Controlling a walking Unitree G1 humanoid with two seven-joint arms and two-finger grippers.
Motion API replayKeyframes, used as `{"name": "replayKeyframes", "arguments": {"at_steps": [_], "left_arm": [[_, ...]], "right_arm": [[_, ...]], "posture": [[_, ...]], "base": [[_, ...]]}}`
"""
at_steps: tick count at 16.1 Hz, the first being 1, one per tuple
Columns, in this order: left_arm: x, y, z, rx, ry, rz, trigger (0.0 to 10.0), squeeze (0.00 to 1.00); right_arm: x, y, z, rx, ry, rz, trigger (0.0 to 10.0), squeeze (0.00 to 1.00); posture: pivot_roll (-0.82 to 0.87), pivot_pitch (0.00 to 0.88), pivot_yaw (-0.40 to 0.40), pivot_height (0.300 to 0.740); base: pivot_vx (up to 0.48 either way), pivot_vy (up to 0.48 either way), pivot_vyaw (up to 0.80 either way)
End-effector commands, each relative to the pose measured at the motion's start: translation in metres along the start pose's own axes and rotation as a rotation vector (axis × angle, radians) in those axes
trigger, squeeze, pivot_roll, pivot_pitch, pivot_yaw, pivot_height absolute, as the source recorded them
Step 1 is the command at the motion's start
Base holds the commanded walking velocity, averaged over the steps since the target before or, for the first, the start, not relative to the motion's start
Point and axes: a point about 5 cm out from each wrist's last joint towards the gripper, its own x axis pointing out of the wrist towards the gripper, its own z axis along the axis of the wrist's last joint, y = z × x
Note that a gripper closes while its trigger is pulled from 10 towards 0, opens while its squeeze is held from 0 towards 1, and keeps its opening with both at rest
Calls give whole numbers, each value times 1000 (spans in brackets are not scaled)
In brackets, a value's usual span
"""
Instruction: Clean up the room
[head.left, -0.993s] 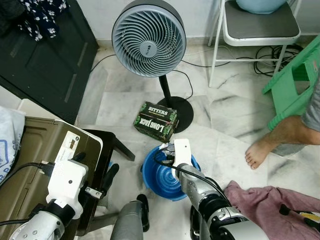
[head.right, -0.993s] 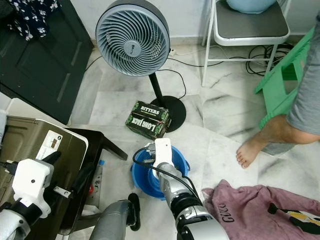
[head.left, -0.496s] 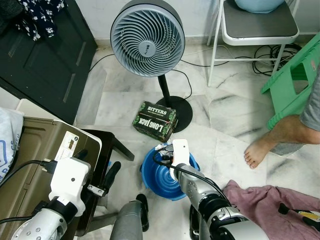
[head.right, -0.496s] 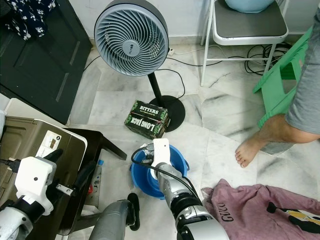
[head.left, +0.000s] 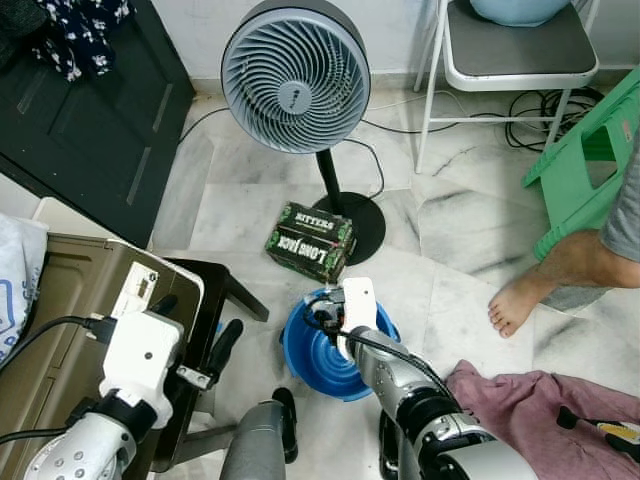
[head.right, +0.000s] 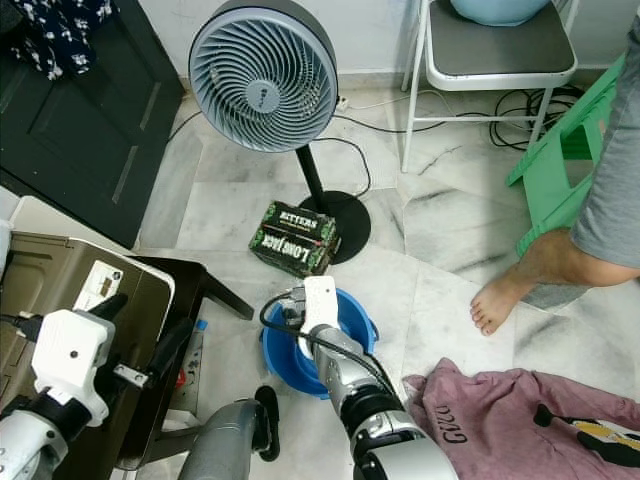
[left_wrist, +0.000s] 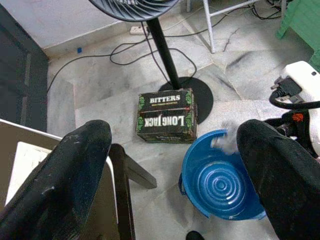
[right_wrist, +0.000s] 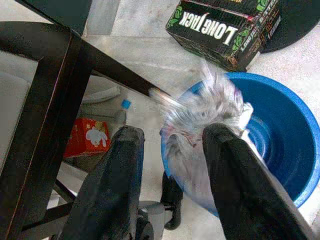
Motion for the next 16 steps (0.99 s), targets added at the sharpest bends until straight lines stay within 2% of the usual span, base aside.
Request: {"name": "replayKeyframes", "arguments": {"at_steps": [1, 4, 8, 9, 10, 12, 13, 14, 15, 16], "left_arm": [[-2, 2, -6, 10, 34, 10, 10000, 0], [-1, 2, -5, 13, 31, 12, 10000, 0], [4, 2, -4, 14, 15, 19, 10000, 0], [9, 2, -3, 12, 0, 24, 10000, 0], [19, 3, -2, 2, -29, 34, 10000, 0], [33, 1, 0, -37, -65, 45, 10000, 0], [41, -1, 0, -70, -84, 41, 10000, 0], [44, -1, 0, -62, -94, 44, 10000, 0], [58, -2, 1, -49, -125, 51, 10000, 0], [64, -2, 1, -41, -136, 56, 10000, 0]], "right_arm": [[6, 74, 17, 39, -35, 177, 10000, 1000], [7, 74, 18, 41, -39, 176, 10000, 1000], [2, 69, 35, 50, -114, 184, 10000, 1000], [-2, 64, 39, 55, -132, 190, 10000, 1000], [-11, 48, 41, -6, -152, 156, 10000, 1000], [-29, 31, 46, -60, -184, 148, 10000, 1000], [-42, 19, 49, -125, -199, 122, 10000, 1000], [-47, 15, 50, -137, -204, 116, 10000, 1000], [-61, 3, 55, -184, -215, 102, 10000, 1000], [-65, -2, 55, -210, -225, 93, 10000, 1000]], "posture": [[216, 285, 129, 740], [218, 282, 127, 740], [205, 268, 125, 740], [186, 249, 117, 740], [156, 219, 104, 740], [109, 179, 93, 740], [75, 149, 85, 740], [59, 133, 80, 740], [21, 92, 71, 740], [14, 89, 70, 740]], "base": [[0, 0, 0], [0, 0, 0], [0, 0, 0], [0, 0, 0], [0, 0, 0], [0, 0, 0], [0, 0, 0], [0, 0, 0], [0, 0, 0], [0, 0, 0]]}}
